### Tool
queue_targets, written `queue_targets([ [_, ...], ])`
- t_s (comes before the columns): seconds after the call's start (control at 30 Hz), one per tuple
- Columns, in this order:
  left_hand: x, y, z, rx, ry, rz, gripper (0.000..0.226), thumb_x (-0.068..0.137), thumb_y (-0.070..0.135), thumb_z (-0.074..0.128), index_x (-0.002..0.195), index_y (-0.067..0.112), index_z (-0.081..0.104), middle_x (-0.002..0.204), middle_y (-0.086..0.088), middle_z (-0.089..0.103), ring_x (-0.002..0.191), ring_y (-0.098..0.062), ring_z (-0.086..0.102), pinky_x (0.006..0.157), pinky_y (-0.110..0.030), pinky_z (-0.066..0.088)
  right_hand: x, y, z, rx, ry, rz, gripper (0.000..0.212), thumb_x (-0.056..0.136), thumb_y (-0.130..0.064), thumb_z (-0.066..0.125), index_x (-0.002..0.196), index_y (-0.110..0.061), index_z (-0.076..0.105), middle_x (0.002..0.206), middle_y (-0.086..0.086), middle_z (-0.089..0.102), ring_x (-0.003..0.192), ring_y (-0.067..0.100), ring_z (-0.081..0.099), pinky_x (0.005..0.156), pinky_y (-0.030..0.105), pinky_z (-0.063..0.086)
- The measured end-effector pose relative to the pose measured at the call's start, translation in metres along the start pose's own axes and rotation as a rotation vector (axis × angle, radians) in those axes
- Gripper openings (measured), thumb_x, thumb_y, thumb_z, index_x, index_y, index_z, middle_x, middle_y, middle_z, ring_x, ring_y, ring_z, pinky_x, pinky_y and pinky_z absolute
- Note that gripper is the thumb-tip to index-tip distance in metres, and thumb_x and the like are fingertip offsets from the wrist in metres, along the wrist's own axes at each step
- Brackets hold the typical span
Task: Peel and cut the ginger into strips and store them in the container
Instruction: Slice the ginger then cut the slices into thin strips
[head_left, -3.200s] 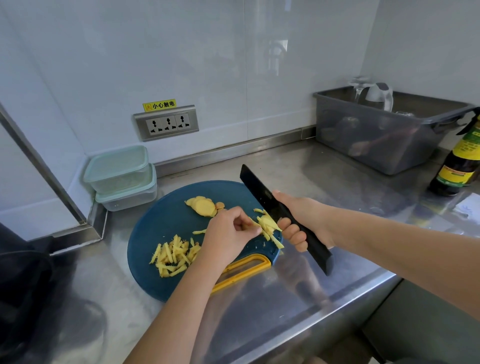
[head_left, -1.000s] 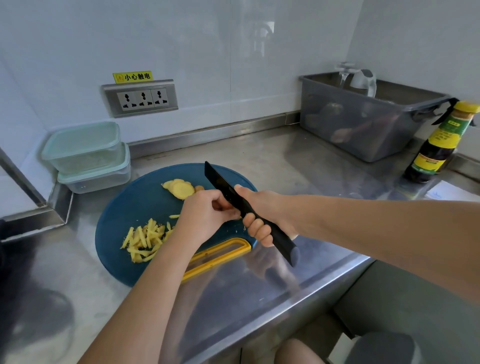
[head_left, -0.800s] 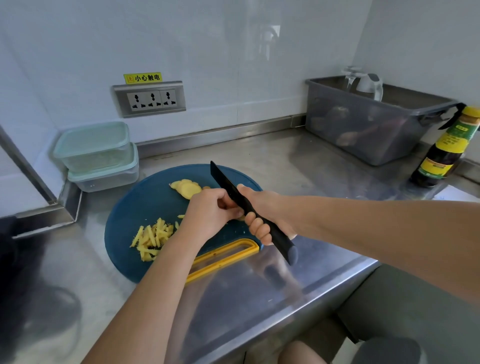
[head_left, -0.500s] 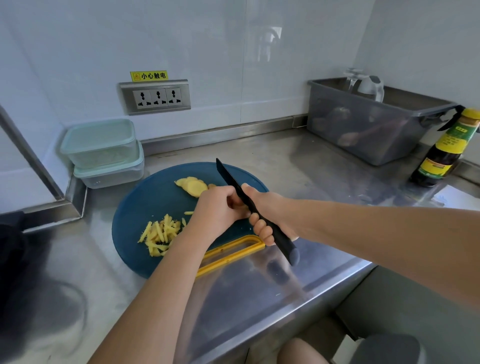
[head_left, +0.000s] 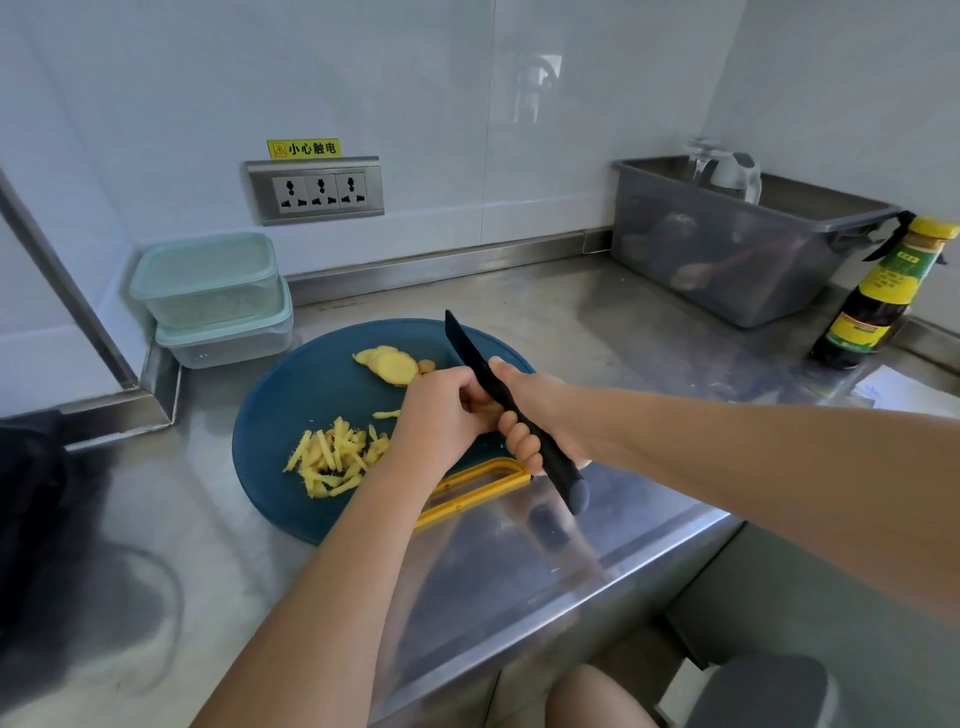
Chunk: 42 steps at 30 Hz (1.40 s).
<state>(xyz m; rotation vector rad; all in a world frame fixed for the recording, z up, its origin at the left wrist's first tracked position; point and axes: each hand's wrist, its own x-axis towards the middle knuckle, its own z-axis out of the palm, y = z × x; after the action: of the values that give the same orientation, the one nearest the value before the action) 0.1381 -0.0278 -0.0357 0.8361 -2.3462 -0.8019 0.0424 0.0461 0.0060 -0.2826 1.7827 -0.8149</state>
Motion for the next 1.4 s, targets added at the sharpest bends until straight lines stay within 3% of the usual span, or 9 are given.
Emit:
queue_targets([
  [0.3,-0.006,0.004,-0.001,-0.001,0.007,0.021,0.023,0.074,0.022,0.078,0.072,0.025,0.056,0.067,0.018,0.053,0.062,0.001,0.051,0.060,-0.003,0.040,-0.015,0.026,-0.013,0.065,-0.020,0.008,0.070,0.085,-0.078,0.039,0.048,-0.018,0.039,0.043,-0.002,0.036,0.031,0.012,0.030,0.035,0.015,0.027],
  [0.53,-0.004,0.001,0.003,0.015,0.013,0.029,0.020,0.073,0.021,0.079,0.075,0.016,0.060,0.078,0.002,0.064,0.073,-0.014,0.061,0.068,-0.027,0.052,-0.013,0.024,-0.014,0.149,-0.032,-0.006,0.067,0.085,-0.076,0.041,0.052,-0.018,0.039,0.045,-0.002,0.036,0.033,0.013,0.029,0.034,0.017,0.026],
  [0.67,-0.001,-0.001,0.001,-0.009,-0.003,0.043,0.023,0.072,0.020,0.080,0.071,0.023,0.057,0.076,0.008,0.064,0.070,-0.005,0.060,0.063,-0.011,0.046,-0.011,0.018,-0.017,0.082,-0.051,-0.030,0.067,0.089,-0.073,0.038,0.050,-0.018,0.039,0.044,-0.002,0.036,0.032,0.012,0.030,0.034,0.016,0.027],
  [0.87,0.000,-0.007,-0.006,-0.082,-0.070,-0.019,0.014,0.074,0.022,0.079,0.079,0.024,0.066,0.075,0.017,0.061,0.071,0.006,0.057,0.063,-0.003,0.042,-0.020,0.013,-0.022,0.084,-0.101,-0.065,0.066,0.090,-0.071,0.039,0.051,-0.017,0.039,0.043,-0.002,0.035,0.031,0.011,0.029,0.031,0.017,0.027],
  [1.4,0.001,-0.007,-0.003,-0.029,-0.055,-0.028,0.015,0.075,0.024,0.078,0.078,0.025,0.064,0.078,0.015,0.062,0.075,0.000,0.059,0.066,-0.009,0.041,-0.032,0.014,-0.023,0.041,-0.106,-0.063,0.066,0.091,-0.070,0.038,0.051,-0.017,0.040,0.044,-0.002,0.037,0.031,0.011,0.030,0.033,0.016,0.028],
])
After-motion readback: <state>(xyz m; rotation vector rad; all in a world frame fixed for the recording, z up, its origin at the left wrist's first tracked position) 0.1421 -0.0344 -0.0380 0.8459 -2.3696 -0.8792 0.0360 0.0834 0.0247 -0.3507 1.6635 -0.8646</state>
